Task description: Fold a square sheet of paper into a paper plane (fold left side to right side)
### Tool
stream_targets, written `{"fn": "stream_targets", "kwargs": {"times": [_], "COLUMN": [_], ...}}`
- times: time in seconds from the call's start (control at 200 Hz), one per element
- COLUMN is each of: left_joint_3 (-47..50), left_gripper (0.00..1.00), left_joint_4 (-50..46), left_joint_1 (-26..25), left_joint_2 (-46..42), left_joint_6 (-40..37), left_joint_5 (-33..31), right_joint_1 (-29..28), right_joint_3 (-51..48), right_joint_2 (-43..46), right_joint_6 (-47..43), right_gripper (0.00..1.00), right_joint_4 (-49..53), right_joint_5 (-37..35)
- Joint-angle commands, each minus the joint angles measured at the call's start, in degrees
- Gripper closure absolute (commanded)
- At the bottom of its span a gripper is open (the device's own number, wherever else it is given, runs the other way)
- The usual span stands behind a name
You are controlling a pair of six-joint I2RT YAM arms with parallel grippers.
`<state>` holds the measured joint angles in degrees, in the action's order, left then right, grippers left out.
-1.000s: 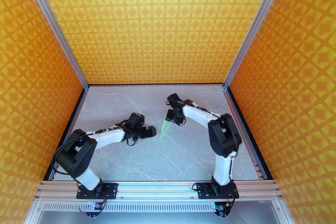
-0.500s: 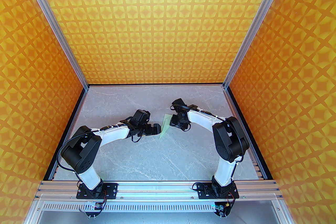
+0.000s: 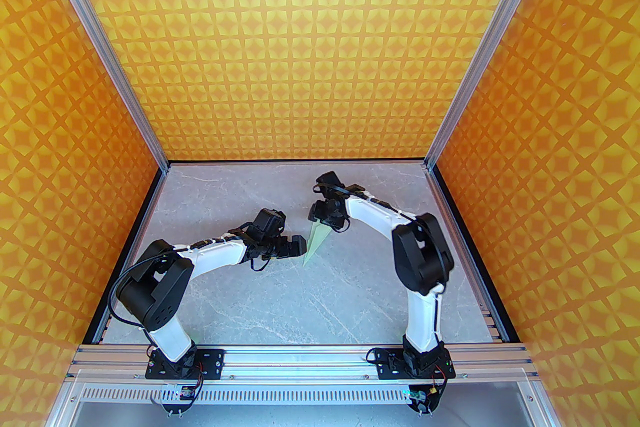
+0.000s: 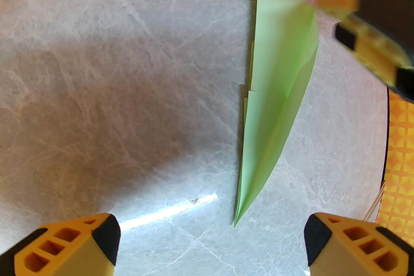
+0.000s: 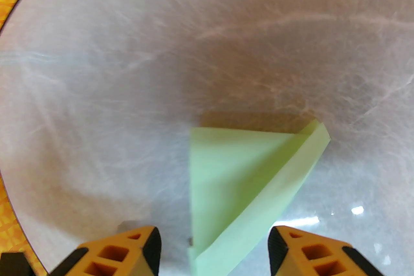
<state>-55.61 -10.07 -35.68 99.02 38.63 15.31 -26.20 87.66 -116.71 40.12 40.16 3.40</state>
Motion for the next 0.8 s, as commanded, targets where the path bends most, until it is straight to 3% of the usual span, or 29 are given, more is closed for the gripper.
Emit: {"fn": "stream_targets", "kwargs": {"times": [0.0, 0.19, 0.795], "left_joint_3": [-0.6, -1.1, -2.5], "left_gripper": [0.01, 0.01, 0.00], "left_joint_4": [-0.2, -0.5, 0.4], "left_joint_1": [0.0, 0.0, -0.2], "left_joint_2": [0.4, 0.8, 1.3], "left_joint_6": [-0.9, -1.0, -2.8], "left_joint_5": [-1.1, -1.1, 0.1], "right_joint_1": [-0.2, -0.1, 1.8], "right_joint_3": [0.7, -2.8, -17.0], "right_joint_2": [-0.8, 2.2, 9.4], "right_joint_6": [-0.7, -0.7, 0.0], "right_gripper": [0.46, 0.55, 0.71], "right_joint_4": [3.3, 2.8, -4.7], "right_joint_5": [-0.9, -2.3, -0.3]}}
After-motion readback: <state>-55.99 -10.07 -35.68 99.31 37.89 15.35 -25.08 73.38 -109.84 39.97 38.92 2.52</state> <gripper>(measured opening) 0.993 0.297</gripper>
